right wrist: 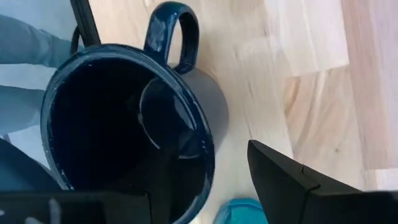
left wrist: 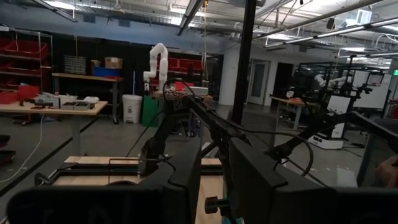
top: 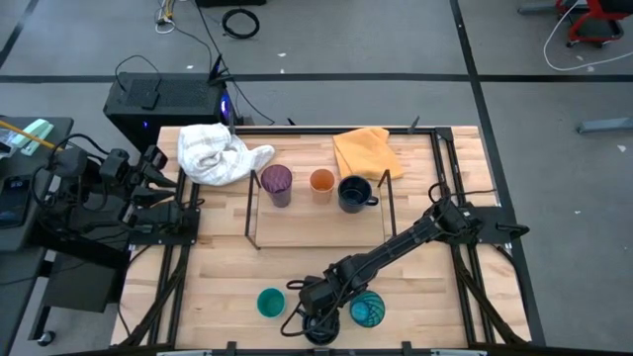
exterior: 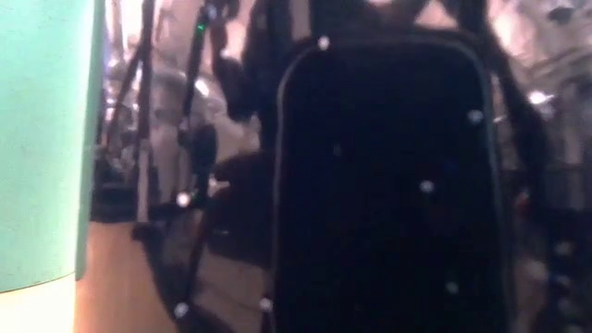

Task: Stack small to large cups/mugs on shelf
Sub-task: Put the blue mug on the shelf

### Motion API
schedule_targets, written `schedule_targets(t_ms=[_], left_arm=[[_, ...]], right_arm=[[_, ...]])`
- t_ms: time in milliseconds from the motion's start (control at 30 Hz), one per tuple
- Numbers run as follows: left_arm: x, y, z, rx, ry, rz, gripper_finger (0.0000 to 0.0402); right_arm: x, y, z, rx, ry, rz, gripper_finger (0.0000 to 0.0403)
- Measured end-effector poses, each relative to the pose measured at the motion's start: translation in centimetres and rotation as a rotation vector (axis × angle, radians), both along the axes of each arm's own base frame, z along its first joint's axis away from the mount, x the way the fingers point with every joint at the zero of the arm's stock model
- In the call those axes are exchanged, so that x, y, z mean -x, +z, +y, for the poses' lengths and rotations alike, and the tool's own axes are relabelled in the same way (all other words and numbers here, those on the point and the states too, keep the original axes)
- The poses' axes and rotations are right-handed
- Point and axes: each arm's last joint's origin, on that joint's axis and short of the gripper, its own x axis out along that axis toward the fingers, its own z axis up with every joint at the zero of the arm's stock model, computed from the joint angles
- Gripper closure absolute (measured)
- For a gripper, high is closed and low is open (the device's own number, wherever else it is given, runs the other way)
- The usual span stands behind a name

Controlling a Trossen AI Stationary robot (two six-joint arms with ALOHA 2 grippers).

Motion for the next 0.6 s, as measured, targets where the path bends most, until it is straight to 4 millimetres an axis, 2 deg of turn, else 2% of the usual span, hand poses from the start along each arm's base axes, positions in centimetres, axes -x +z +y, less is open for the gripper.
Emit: schedule_targets(t_ms=[133,233,333,467,600], left_arm=[[0.01,0.03,0.00,0.000,0.000,-0.003,0.0308],[0.00,0.02,0.00,0.002,-0.001,-0.002,0.0308],[0.00,0.01,0.00,0.002,0.000,-0.002,0.0308],[0.00,0.02,0.00,0.000,0.000,-0.002,0.0308],[0.01,0.02,0.00,-0.001,0.000,-0.003,0.0308]], right_arm=[[-0.22,-0.03,-0.09,0.002,-0.024,-0.011,0.0212],[-0.30,-0.09,-0.06,-0.001,-0.034,-0.014,0.0234],[-0.29,-0.08,-0.03,-0.003,-0.033,-0.014,0.0278],[-0.27,-0.07,0.02,-0.020,-0.020,-0.008,0.0374],[-0.28,-0.05,0.04,-0.024,-0.017,-0.008,0.0383]])
